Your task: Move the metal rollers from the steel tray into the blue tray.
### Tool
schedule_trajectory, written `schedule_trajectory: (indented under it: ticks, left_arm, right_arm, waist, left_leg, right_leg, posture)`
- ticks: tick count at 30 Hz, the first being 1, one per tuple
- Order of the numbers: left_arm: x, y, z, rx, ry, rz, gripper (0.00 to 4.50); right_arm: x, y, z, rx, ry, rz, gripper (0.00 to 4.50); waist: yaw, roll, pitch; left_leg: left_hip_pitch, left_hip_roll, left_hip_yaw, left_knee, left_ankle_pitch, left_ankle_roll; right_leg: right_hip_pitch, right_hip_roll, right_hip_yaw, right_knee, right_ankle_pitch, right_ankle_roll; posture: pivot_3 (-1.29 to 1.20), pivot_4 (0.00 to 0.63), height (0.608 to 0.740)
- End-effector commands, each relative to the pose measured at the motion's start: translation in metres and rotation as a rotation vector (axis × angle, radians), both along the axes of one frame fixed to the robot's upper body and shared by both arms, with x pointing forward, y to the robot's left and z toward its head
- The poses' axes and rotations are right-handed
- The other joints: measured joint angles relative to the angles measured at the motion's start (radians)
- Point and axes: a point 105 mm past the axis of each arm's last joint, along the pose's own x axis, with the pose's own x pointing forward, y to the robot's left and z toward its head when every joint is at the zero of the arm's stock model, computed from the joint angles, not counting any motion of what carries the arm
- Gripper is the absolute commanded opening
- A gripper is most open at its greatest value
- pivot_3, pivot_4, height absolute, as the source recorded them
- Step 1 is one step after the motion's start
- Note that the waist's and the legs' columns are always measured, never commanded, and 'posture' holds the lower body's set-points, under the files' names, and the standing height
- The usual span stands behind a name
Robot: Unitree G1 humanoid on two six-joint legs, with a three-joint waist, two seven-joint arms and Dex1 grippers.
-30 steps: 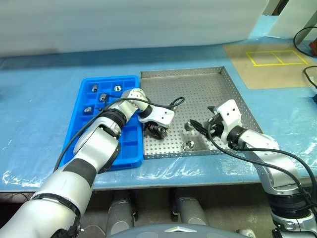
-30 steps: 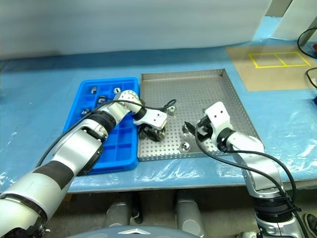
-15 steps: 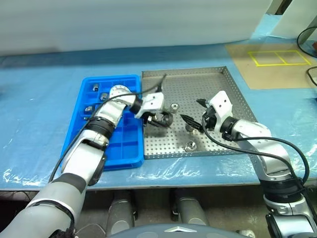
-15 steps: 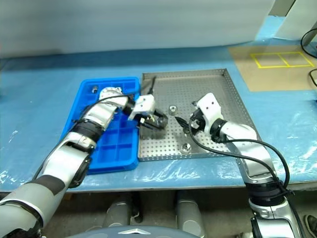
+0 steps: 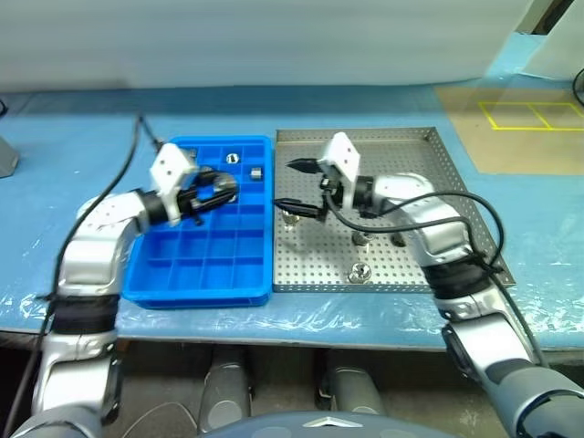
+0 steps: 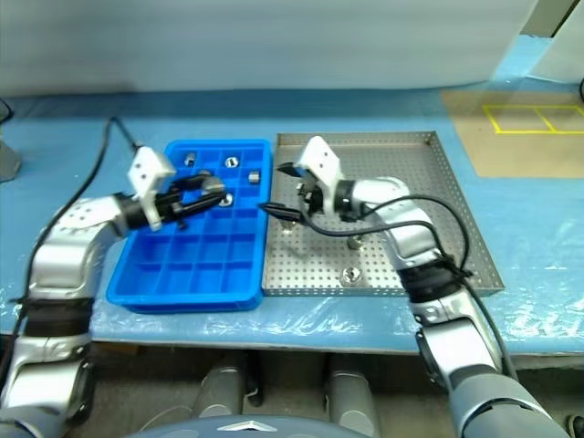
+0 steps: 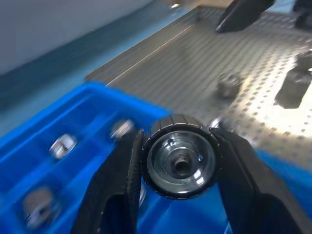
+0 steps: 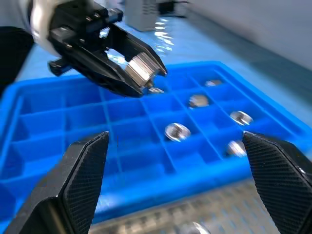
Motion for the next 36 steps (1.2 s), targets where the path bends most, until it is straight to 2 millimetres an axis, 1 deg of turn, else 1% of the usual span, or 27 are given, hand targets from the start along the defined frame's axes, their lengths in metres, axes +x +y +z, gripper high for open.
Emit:
schedule_trajectory:
  ticks: [1, 3, 6, 8, 10, 12, 14, 19, 23, 27, 30, 33, 36]
  left_arm:
    - [-0.013, 0.033, 0.004, -0.058, 0.026, 0.184, 2.13]
    - [-0.03, 0.043, -0.007, -0.064, 0.075, 0.232, 2.13]
    - [-0.048, 0.047, -0.016, -0.083, 0.115, 0.257, 2.13]
    - [-0.055, 0.049, -0.023, -0.08, 0.141, 0.278, 2.13]
    - [-0.057, 0.052, -0.028, -0.067, 0.153, 0.296, 2.13]
    - [-0.055, 0.057, -0.03, -0.058, 0.149, 0.324, 2.13]
    - [-0.053, 0.058, -0.029, -0.063, 0.145, 0.335, 2.13]
    - [-0.045, 0.044, -0.033, -0.069, 0.158, 0.309, 2.13]
    - [-0.043, 0.037, -0.047, -0.037, 0.194, 0.283, 2.13]
    - [-0.035, 0.045, -0.051, -0.012, 0.212, 0.318, 2.13]
    - [-0.031, 0.047, -0.052, -0.001, 0.207, 0.323, 2.13]
    - [-0.027, 0.046, -0.052, 0.015, 0.192, 0.327, 2.8]
    - [-0.023, 0.042, -0.045, 0.014, 0.167, 0.309, 3.74]
  right_arm:
    - [-0.005, 0.019, 0.008, 0.018, -0.037, 0.101, 4.5]
    - [-0.008, 0.027, 0.004, 0.016, -0.027, 0.14, 4.5]
    - [-0.01, 0.032, 0.0, 0.013, -0.021, 0.173, 4.5]
    - [-0.011, 0.034, -0.001, 0.014, -0.018, 0.184, 4.5]
    - [-0.01, 0.034, -0.001, 0.014, -0.018, 0.187, 4.5]
    - [-0.01, 0.034, -0.003, 0.013, -0.016, 0.186, 4.5]
    - [-0.01, 0.034, -0.003, 0.014, -0.014, 0.186, 4.5]
    - [-0.013, 0.034, -0.008, 0.01, -0.006, 0.183, 4.5]
    - [-0.013, 0.033, -0.009, 0.007, -0.006, 0.172, 4.5]
    - [-0.013, 0.028, -0.012, 0.007, 0.001, 0.146, 4.5]
    - [-0.012, 0.026, -0.013, 0.003, -0.005, 0.125, 4.5]
    - [-0.011, 0.023, -0.013, 0.006, -0.005, 0.108, 4.5]
    - [-0.01, 0.021, -0.012, 0.008, -0.006, 0.093, 4.5]
  waist:
    - [0.023, 0.0, 0.0]
    - [0.041, -0.002, 0.001]
    - [0.071, -0.003, 0.002]
    - [0.085, -0.003, 0.002]
    - [0.097, -0.003, 0.002]
    - [0.102, -0.003, 0.002]
    - [0.103, -0.004, 0.002]
    - [0.102, -0.004, 0.002]
    - [0.099, -0.004, 0.002]
    - [0.097, -0.004, 0.002]
    - [0.091, -0.004, 0.002]
    - [0.087, -0.004, 0.002]
    - [0.08, -0.004, 0.002]
  left_leg:
    - [0.0, 0.0, 0.0, 0.0, 0.0, 0.0]
    - [-0.002, 0.0, 0.0, 0.0, 0.0, 0.0]
    - [-0.002, 0.0, 0.0, 0.0, 0.0, 0.0]
    - [-0.001, 0.0, -0.001, 0.0, 0.0, 0.0]
    - [0.001, 0.0, -0.001, 0.0, 0.0, 0.0]
    - [0.002, 0.0, -0.002, -0.001, 0.0, -0.001]
    - [0.003, 0.0, -0.003, -0.002, 0.001, -0.002]
    - [0.003, -0.001, -0.003, -0.002, 0.001, -0.003]
    - [0.001, -0.001, -0.003, -0.003, 0.002, -0.003]
    - [0.0, 0.0, -0.002, -0.004, 0.002, -0.003]
    - [0.001, 0.0, -0.002, -0.005, 0.003, -0.005]
    - [0.002, 0.0, -0.002, -0.005, 0.003, -0.006]
    - [0.004, 0.0, -0.003, -0.005, 0.004, -0.006]
  right_leg:
    - [0.0, 0.0, 0.0, 0.0, 0.0, 0.0]
    - [-0.001, 0.0, -0.001, -0.001, -0.001, -0.001]
    - [-0.001, -0.001, -0.001, -0.001, -0.001, 0.0]
    - [0.0, -0.001, -0.001, -0.001, -0.001, 0.0]
    - [0.001, 0.0, 0.0, 0.0, -0.001, 0.0]
    - [0.002, 0.0, 0.0, 0.0, -0.005, 0.007]
    - [0.002, 0.0, 0.0, 0.001, -0.005, 0.007]
    - [0.002, 0.0, 0.0, 0.001, -0.005, 0.008]
    - [0.001, 0.0, 0.0, 0.0, -0.001, 0.001]
    - [-0.001, 0.001, 0.0, 0.0, -0.002, 0.001]
    - [-0.001, 0.002, 0.0, 0.001, -0.002, 0.001]
    - [-0.001, 0.002, 0.0, 0.002, -0.002, 0.002]
    - [0.0, 0.002, 0.0, 0.002, -0.002, 0.002]
  posture:
    - [0.22, 0.15, 0.74]
    - [0.24, 0.15, 0.74]
    - [0.28, 0.15, 0.74]
    - [0.28, 0.15, 0.74]
    - [0.29, 0.15, 0.74]
    - [0.29, 0.15, 0.74]
    - [0.29, 0.15, 0.74]
    - [0.27, 0.15, 0.74]
    - [0.25, 0.15, 0.74]
    - [0.23, 0.15, 0.74]
    - [0.22, 0.15, 0.74]
    - [0.2, 0.15, 0.74]
    - [0.19, 0.15, 0.74]
